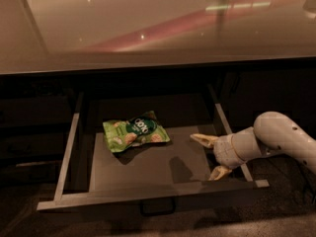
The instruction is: Open top drawer
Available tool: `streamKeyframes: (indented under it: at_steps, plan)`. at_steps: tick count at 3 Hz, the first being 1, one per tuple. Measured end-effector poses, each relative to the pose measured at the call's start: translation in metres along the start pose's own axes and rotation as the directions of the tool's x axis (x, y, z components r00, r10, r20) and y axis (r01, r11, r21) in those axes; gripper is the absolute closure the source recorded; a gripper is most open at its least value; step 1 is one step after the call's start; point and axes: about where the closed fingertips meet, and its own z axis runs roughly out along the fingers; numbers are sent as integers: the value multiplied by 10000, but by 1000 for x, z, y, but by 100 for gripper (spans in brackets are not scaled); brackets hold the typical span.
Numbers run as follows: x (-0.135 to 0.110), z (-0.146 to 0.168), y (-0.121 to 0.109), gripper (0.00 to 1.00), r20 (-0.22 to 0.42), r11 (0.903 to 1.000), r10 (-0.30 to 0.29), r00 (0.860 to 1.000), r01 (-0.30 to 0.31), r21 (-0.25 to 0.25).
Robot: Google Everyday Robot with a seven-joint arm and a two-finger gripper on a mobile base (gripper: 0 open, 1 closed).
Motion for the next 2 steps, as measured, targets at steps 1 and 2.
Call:
streamKeyframes:
  at_steps: [1, 2]
  plan:
    - [-9, -2, 16, 0, -37, 9996, -217, 9998, 216, -207]
    - [-3, -2, 46, 0, -215, 9981, -24, 9998, 11, -610]
